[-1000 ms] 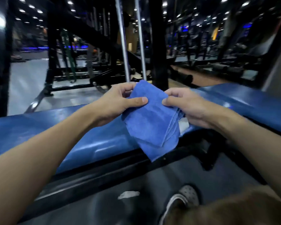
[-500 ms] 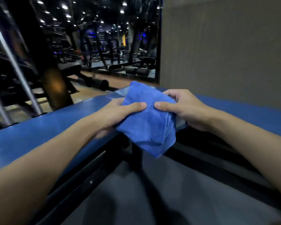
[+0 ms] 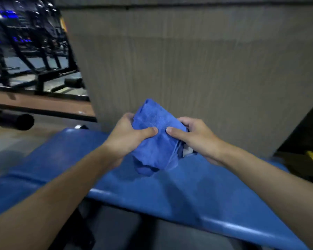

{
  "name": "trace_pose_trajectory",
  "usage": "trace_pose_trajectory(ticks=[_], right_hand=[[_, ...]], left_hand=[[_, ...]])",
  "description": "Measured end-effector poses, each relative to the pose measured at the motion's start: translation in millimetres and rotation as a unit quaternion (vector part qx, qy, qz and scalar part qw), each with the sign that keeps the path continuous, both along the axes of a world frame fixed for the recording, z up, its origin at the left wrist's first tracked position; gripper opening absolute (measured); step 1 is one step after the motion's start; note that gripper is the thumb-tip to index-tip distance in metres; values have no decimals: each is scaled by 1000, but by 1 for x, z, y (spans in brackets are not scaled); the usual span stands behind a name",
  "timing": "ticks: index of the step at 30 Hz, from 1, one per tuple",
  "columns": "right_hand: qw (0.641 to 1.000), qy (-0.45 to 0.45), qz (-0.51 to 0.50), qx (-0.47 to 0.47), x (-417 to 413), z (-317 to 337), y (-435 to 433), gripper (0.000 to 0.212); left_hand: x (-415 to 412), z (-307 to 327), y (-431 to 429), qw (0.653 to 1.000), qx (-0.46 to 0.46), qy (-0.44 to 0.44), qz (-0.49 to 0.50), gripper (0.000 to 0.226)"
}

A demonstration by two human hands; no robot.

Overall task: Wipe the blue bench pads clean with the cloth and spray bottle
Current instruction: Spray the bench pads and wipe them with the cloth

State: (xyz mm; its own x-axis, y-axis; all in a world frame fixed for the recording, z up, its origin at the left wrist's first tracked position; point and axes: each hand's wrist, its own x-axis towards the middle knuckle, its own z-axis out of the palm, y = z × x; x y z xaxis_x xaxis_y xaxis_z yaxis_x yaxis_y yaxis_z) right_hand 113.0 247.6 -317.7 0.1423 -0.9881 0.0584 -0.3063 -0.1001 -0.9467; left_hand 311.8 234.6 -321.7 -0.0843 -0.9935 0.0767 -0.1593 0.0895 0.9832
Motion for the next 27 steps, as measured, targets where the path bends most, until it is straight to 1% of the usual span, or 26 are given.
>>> trace_pose_trajectory(ticks=[2, 3, 4, 7, 8, 10, 12, 16, 17, 20, 23, 25, 27], right_hand=[[1000, -3, -19, 11, -37, 60, -8, 18], [999, -3, -28, 15, -55, 88, -11, 19], [999, -1, -39, 19, -73, 118, -13, 20], [996, 4, -88, 17, -129, 203, -22, 25], [994, 3, -106, 11, -146, 230, -25, 27], [987, 3, -159, 0, -179, 274, -32, 33], [974, 11, -224, -14, -213, 308, -42, 33], [919, 34, -382, -89, -274, 349, -69, 16], [907, 55, -407, -94, -285, 356, -76, 22], [888, 115, -435, -97, -311, 367, -102, 52], [873, 158, -456, -79, -325, 373, -130, 71], [881, 138, -447, -68, -331, 375, -147, 74], [887, 110, -444, -67, -332, 374, -161, 66]], left_hand=[[-37, 66, -15, 1000, 4, -16, -23, 60], [-55, 97, -21, 999, 8, -16, -33, 58], [-74, 129, -28, 999, 10, -14, -46, 51], [-133, 223, -41, 997, 14, -19, -70, 16], [-151, 252, -44, 997, 17, -20, -67, 12], [-181, 301, -48, 997, 30, -11, -64, 11], [-204, 335, -57, 997, 41, -1, -63, 10], [-243, 371, -89, 998, 19, -7, -54, 11], [-251, 376, -97, 999, 11, -6, -53, 11], [-269, 385, -120, 998, -6, 2, -65, 12], [-274, 388, -143, 995, -2, 4, -97, 17], [-276, 389, -160, 993, 1, 8, -116, 21], [-277, 389, -175, 991, 3, 8, -132, 23]])
